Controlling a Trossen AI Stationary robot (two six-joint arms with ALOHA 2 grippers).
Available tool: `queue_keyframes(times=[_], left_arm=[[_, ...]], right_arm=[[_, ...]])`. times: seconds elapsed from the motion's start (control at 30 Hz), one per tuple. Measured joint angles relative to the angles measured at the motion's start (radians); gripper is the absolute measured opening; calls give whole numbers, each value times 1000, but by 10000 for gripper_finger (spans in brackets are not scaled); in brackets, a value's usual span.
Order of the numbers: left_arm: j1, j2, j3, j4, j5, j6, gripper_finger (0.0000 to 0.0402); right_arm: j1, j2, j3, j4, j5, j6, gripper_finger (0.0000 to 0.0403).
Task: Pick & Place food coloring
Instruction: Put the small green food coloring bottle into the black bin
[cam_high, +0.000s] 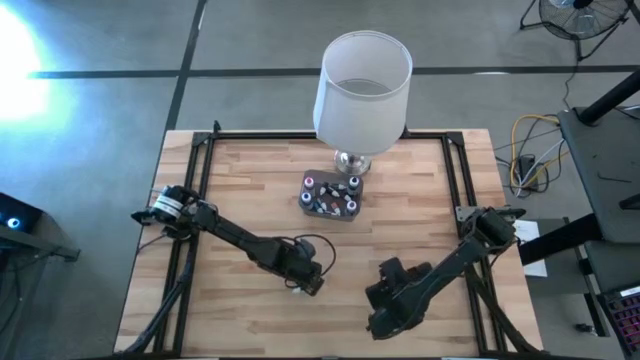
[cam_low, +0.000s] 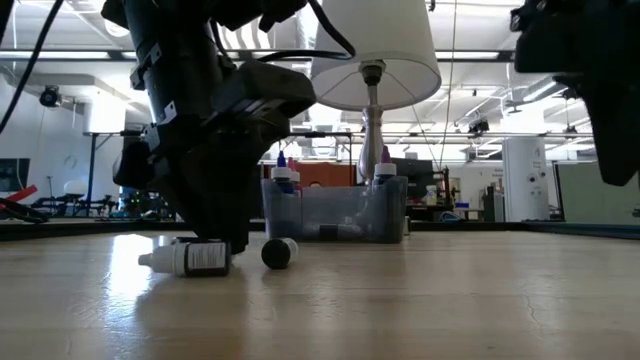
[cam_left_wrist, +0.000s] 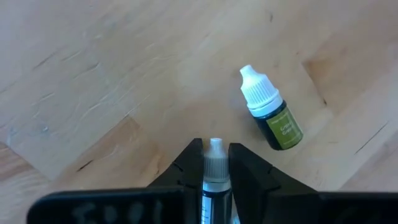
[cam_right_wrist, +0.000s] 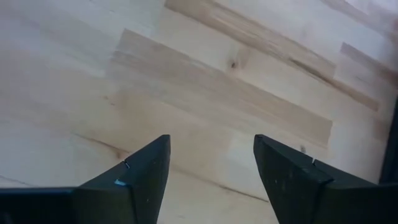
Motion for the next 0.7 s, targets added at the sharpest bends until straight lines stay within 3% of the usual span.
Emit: queue_keyframes(times=[0.2,0.37,0.53,0.7], left_arm=[[16,-13,-3,-27,-1,59,33],[48,-66,20,-34,-65,123,32],[67,-131,96,-12,-239,289,32],[99,-163,187,45,-463,564,32]], right_arm=[[12,-26,0,-4,72,88,209],[34,-85,0,-63,228,231,191],[61,-142,0,-156,406,308,176],[53,-174,-2,-155,459,190,167]])
